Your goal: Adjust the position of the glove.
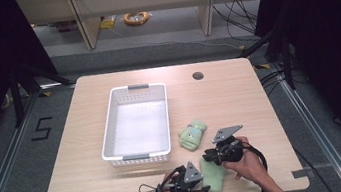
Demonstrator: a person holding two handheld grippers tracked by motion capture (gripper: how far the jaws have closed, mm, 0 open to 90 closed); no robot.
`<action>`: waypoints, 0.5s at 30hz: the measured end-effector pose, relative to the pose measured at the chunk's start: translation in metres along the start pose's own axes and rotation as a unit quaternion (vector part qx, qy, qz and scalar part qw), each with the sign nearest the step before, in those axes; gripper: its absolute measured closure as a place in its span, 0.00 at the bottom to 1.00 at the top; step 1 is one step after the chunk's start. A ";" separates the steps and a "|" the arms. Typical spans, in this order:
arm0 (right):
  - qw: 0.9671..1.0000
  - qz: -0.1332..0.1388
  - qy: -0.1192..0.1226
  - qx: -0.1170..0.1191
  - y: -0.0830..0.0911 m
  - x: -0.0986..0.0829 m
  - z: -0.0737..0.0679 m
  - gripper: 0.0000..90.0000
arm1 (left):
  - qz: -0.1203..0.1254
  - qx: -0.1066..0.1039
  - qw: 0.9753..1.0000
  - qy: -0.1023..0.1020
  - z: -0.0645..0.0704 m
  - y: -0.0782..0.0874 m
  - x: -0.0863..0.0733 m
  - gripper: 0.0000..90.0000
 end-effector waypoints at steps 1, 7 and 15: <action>1.000 0.003 -0.007 -0.003 -0.002 -0.001 0.000 0.86 | -0.008 0.004 1.000 -0.010 -0.002 0.000 0.000 0.71; 1.000 0.010 -0.009 -0.002 -0.002 -0.003 0.000 0.95 | -0.011 0.001 1.000 -0.016 -0.002 0.002 0.000 0.82; 1.000 0.006 -0.017 -0.004 0.005 -0.004 0.001 0.98 | -0.005 0.002 1.000 -0.006 -0.005 0.008 0.000 0.95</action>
Point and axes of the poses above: each handheld gripper's, and its own axes: y roughly backward along the jaws, x roughly out of its top, z roughly to its right, the point moved 4 cm from there along -y, roughly forward along the jaws, and after that the axes turned 12 degrees about -x, right-handed, at the moved point
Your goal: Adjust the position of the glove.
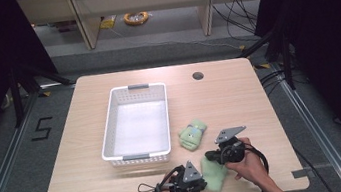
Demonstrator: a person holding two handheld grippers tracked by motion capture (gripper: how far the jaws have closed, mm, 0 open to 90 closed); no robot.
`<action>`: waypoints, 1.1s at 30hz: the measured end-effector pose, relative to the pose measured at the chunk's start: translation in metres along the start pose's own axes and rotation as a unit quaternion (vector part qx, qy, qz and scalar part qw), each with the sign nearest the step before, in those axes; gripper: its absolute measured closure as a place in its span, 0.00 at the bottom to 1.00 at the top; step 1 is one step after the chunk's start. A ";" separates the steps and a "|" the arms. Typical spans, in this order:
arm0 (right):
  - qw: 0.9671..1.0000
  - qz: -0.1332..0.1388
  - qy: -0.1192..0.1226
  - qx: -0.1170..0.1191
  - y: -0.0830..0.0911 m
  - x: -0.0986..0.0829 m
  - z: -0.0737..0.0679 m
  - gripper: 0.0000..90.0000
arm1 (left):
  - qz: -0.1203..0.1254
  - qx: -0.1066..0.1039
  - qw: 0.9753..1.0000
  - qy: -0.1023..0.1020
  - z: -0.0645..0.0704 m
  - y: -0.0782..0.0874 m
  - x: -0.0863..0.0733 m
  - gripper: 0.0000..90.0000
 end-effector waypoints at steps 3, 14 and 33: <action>1.000 0.008 -0.017 0.001 0.005 0.001 0.001 0.98 | 0.001 0.003 1.000 -0.003 -0.006 0.008 0.000 0.99; 0.999 0.013 -0.030 -0.001 0.008 -0.003 0.004 0.98 | 0.012 -0.019 0.999 0.023 0.000 0.006 -0.003 0.72; 0.999 0.011 -0.039 0.007 0.009 -0.004 0.003 0.98 | -0.008 -0.004 1.000 -0.007 0.000 -0.003 0.005 0.91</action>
Point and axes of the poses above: each handheld gripper's, and its own axes: y roughly backward along the jaws, x roughly out of its top, z roughly to its right, the point moved 4 cm from there along -y, roughly forward along the jaws, and after that the axes turned 12 degrees about -x, right-handed, at the moved point
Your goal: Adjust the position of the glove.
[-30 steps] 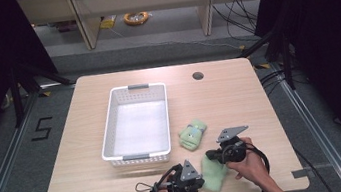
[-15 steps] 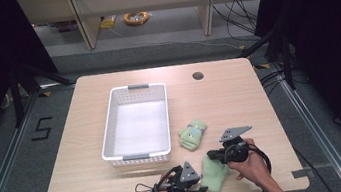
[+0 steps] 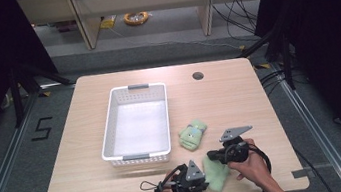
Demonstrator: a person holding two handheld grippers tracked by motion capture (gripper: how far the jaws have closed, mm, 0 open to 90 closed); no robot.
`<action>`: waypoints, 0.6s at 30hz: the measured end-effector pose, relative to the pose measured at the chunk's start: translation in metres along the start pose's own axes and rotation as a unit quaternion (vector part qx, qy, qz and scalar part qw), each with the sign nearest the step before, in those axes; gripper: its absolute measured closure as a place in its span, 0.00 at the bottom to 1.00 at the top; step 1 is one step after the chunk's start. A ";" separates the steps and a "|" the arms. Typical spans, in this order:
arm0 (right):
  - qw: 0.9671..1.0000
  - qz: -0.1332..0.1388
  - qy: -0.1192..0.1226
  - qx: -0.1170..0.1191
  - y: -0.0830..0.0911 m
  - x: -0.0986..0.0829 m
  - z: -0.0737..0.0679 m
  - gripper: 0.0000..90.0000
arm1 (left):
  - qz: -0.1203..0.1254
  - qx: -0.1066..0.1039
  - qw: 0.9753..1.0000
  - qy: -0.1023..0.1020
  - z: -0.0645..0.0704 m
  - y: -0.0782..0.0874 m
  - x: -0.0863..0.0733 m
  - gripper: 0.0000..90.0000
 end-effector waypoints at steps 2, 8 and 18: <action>1.000 0.010 -0.008 -0.003 0.005 0.000 0.003 0.98 | -0.001 -0.001 1.000 -0.002 -0.005 0.006 0.001 0.91; 1.000 0.016 -0.024 -0.002 0.015 -0.005 0.006 0.98 | -0.017 -0.008 1.000 -0.006 -0.018 0.023 0.001 0.91; 0.998 0.023 -0.058 0.002 0.037 -0.016 -0.008 0.99 | -0.037 -0.016 0.999 -0.032 -0.031 0.035 0.011 0.91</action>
Point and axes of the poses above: each handheld gripper's, and its own axes: y roughly backward along the jaws, x roughly out of its top, z roughly to its right, the point moved 4 cm from there along -y, roughly forward along the jaws, and after that the axes turned 12 degrees about -x, right-handed, at the moved point
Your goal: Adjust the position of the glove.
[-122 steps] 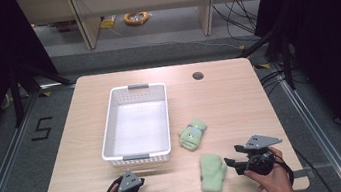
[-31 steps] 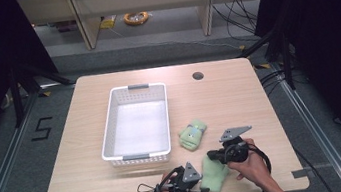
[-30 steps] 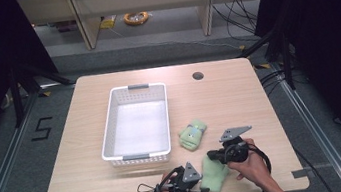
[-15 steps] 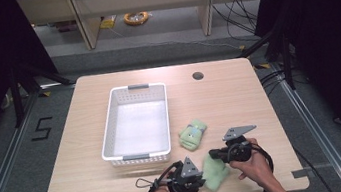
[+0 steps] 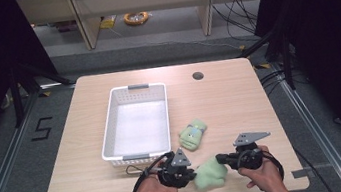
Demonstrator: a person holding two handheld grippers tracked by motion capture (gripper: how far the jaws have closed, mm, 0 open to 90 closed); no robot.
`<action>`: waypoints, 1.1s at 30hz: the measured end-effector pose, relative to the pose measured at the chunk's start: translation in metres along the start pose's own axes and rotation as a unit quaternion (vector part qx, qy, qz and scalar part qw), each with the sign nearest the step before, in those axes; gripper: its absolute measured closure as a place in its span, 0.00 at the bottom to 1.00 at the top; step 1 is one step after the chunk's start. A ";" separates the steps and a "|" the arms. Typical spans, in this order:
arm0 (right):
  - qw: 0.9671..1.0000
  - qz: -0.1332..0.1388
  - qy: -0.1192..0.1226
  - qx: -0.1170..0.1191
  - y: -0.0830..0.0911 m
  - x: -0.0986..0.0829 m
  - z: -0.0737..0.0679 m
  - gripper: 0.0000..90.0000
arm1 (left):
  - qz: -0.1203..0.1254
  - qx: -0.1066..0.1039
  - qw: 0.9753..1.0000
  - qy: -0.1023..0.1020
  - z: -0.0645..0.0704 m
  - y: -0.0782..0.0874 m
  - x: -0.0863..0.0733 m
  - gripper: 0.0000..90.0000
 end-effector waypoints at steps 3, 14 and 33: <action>1.000 0.009 0.010 -0.007 0.003 -0.005 -0.001 0.99 | -0.016 0.004 1.000 -0.008 -0.005 0.002 0.000 0.91; 0.998 -0.035 0.029 -0.031 -0.011 -0.019 0.002 0.98 | -0.036 0.027 0.999 0.003 -0.015 -0.008 -0.011 0.88; 0.997 -0.018 0.025 -0.069 -0.010 -0.010 0.007 0.56 | 0.033 0.035 0.998 0.047 0.001 0.021 -0.018 0.47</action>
Point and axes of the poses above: each handheld gripper's, and its own axes: y roughly backward along the jaws, x roughly out of its top, z roughly to its right, the point moved 4 cm from there along -y, roughly forward along the jaws, and after that the axes turned 12 degrees about -x, right-handed, at the moved point
